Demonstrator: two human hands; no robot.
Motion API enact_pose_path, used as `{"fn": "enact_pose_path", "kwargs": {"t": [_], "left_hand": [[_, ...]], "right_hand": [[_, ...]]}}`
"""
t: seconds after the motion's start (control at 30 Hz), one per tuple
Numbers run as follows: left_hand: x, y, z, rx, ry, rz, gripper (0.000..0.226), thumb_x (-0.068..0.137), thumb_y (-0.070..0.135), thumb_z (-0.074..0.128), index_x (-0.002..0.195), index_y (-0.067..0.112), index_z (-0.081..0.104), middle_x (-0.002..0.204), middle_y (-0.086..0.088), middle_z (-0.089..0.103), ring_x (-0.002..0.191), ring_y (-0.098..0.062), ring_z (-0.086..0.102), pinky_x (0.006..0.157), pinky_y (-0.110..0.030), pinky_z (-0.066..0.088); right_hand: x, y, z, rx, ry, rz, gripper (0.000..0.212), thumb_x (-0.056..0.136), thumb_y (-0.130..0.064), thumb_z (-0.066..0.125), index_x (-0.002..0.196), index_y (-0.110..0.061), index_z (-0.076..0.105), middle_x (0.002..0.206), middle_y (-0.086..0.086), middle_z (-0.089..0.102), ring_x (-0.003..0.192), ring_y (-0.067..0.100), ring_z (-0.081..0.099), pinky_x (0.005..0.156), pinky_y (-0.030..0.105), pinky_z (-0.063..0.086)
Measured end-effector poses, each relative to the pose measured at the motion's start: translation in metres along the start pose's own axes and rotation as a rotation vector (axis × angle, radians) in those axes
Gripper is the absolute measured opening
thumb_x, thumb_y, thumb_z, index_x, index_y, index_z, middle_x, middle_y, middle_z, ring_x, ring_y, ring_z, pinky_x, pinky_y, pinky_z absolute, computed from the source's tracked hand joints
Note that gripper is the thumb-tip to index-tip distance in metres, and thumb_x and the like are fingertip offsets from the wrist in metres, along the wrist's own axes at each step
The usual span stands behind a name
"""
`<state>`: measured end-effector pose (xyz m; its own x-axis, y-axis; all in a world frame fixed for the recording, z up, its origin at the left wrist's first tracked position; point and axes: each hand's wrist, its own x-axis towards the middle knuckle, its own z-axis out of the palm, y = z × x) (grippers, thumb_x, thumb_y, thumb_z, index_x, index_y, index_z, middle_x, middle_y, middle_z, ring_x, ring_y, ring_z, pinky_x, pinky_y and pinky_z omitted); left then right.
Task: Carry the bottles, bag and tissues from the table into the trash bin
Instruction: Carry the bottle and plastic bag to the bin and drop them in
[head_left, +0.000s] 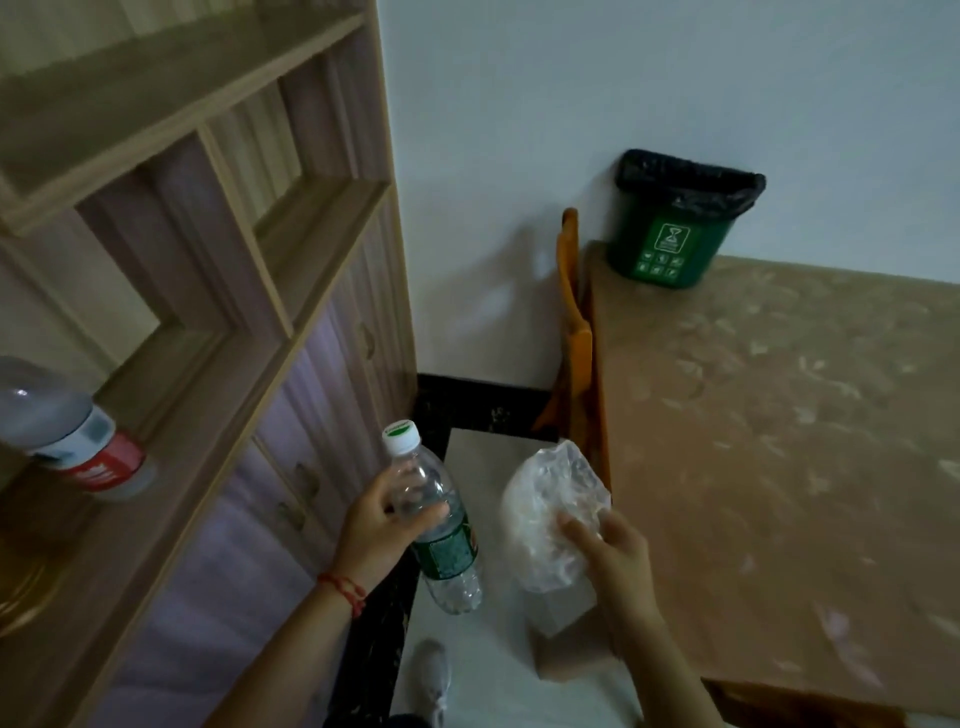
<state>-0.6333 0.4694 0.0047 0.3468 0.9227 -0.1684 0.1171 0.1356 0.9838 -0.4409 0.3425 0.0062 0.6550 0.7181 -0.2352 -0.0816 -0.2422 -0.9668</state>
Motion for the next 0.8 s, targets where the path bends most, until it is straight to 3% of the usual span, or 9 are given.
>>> {"fn": "enact_pose_path", "kwargs": {"t": [0.07,0.13,0.27,0.37,0.47,0.57,0.67,0.8], "left_hand": [[0.031,0.006,-0.005,-0.032,-0.007,-0.007,0.080,0.038,0.041,0.075,0.111,0.013,0.057,0.105,-0.011,0.063,0.091,-0.017,0.059,0.064,-0.010,0.050],[0.061,0.014,-0.011,-0.061,-0.011,-0.009,0.074,0.038,0.040,0.076,0.106,0.019,0.057,0.102,-0.009,0.063,0.091,-0.017,0.060,0.063,-0.010,0.050],[0.115,0.027,-0.022,-0.069,-0.016,0.005,0.074,0.038,0.036,0.077,0.106,0.016,0.057,0.095,-0.002,0.063,0.085,-0.010,0.059,0.059,-0.008,0.048],[0.153,0.031,-0.022,-0.067,-0.041,0.017,0.070,0.054,0.013,0.077,0.118,0.000,0.052,0.098,-0.009,0.060,0.082,-0.008,0.056,0.058,-0.006,0.046],[0.184,0.035,-0.018,-0.105,-0.036,-0.008,0.060,0.068,-0.008,0.073,0.122,-0.005,0.048,0.099,-0.012,0.056,0.081,-0.008,0.053,0.057,-0.005,0.046],[0.217,0.042,-0.011,-0.129,-0.068,-0.009,0.075,0.045,0.021,0.080,0.112,0.005,0.052,0.091,-0.004,0.058,0.080,-0.009,0.053,0.057,-0.006,0.046],[0.255,0.049,0.000,-0.145,-0.062,-0.021,0.080,0.036,0.025,0.076,0.110,0.006,0.052,0.088,-0.002,0.058,0.079,-0.009,0.054,0.056,-0.006,0.047],[0.312,0.058,0.017,-0.113,-0.081,0.014,0.078,0.042,0.019,0.076,0.113,0.002,0.051,0.090,-0.003,0.058,0.079,-0.010,0.054,0.057,-0.006,0.046]], "right_hand": [[0.022,-0.010,0.016,0.009,0.000,0.011,0.003,0.080,-0.007,0.067,0.082,-0.007,0.069,0.080,0.014,0.072,0.078,0.031,0.069,0.074,0.046,0.055],[0.042,-0.022,0.032,0.010,-0.009,0.012,0.007,0.080,-0.006,0.067,0.085,-0.011,0.070,0.082,0.011,0.073,0.078,0.026,0.070,0.075,0.044,0.057],[0.085,-0.042,0.059,0.032,0.040,0.007,0.005,0.080,-0.008,0.068,0.084,-0.005,0.068,0.086,0.020,0.071,0.081,0.033,0.068,0.077,0.049,0.056],[0.113,-0.052,0.069,0.040,0.065,-0.017,0.017,0.079,-0.014,0.071,0.084,0.002,0.065,0.086,0.025,0.069,0.081,0.038,0.066,0.076,0.051,0.054],[0.140,-0.064,0.075,0.057,0.071,-0.028,0.009,0.081,-0.008,0.067,0.089,-0.004,0.069,0.081,0.011,0.073,0.077,0.027,0.070,0.066,0.035,0.058],[0.174,-0.071,0.078,0.067,0.074,-0.040,0.015,0.082,-0.009,0.066,0.095,-0.004,0.068,0.081,0.007,0.074,0.073,0.019,0.071,0.055,0.025,0.055],[0.212,-0.079,0.082,0.075,0.076,-0.032,0.018,0.082,-0.014,0.067,0.096,-0.004,0.067,0.087,0.011,0.072,0.075,0.022,0.071,0.053,0.033,0.056],[0.271,-0.090,0.087,0.107,0.089,-0.030,0.012,0.078,-0.021,0.072,0.083,-0.011,0.071,0.083,0.011,0.073,0.082,0.031,0.069,0.071,0.051,0.057]]}}
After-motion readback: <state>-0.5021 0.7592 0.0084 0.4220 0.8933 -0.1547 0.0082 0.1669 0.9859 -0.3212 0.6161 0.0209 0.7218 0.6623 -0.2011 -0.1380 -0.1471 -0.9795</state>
